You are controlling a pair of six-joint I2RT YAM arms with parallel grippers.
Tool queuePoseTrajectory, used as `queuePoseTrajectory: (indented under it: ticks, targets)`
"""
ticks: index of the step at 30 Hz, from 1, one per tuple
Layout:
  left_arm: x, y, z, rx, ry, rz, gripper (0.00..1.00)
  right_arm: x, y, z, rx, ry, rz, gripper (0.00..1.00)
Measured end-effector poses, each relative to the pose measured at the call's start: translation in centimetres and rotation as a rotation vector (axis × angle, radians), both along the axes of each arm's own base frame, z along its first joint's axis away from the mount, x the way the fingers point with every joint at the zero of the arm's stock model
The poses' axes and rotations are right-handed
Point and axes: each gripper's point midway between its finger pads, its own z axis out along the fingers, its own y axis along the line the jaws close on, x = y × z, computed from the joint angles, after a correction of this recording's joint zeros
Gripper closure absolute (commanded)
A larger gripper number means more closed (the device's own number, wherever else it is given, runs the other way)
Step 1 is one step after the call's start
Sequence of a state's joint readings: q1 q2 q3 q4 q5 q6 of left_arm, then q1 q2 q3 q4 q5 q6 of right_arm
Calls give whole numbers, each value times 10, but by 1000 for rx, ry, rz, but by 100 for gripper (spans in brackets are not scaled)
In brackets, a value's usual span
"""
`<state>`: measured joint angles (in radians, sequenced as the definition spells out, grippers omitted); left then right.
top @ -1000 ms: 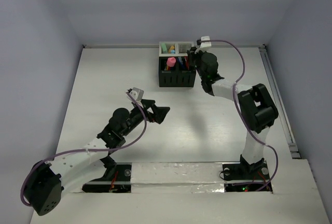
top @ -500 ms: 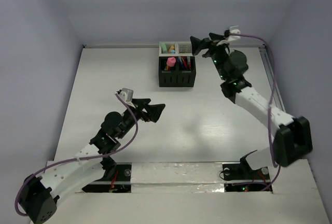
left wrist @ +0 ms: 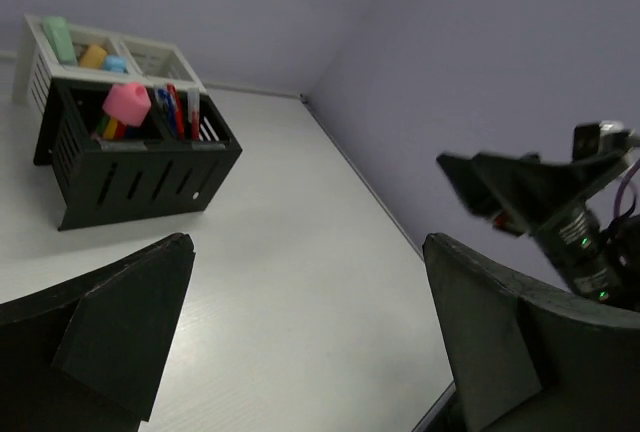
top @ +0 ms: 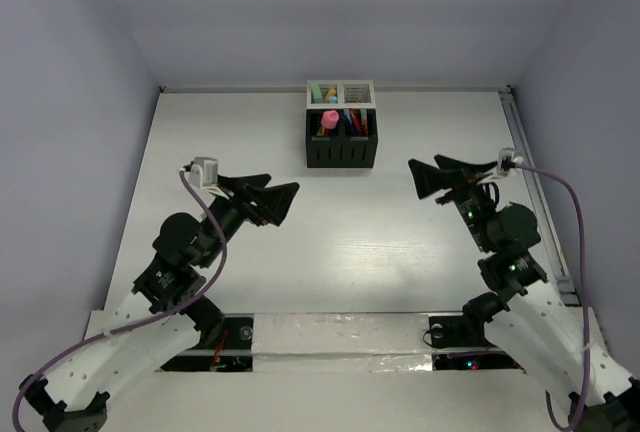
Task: Sort the stationery into containers
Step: Reset both arms
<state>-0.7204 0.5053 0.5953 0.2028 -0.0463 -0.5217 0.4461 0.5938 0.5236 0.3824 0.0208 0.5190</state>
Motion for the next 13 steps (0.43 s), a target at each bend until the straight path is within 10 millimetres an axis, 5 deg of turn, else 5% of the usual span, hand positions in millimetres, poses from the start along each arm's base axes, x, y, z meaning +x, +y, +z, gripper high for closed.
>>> queuePoseTrajectory:
  ticks: [3,8,13]
  targets:
    - [-7,15,20,-11,-31,36,1,-17,-14,-26,7,69,-24,0]
    - [-15,41,37,-27,-72,118,1,-53,-46,5,94,-38,-96,0]
    - [-11,44,23,10,-33,142,1,-44,-47,-5,79,8,-124,0]
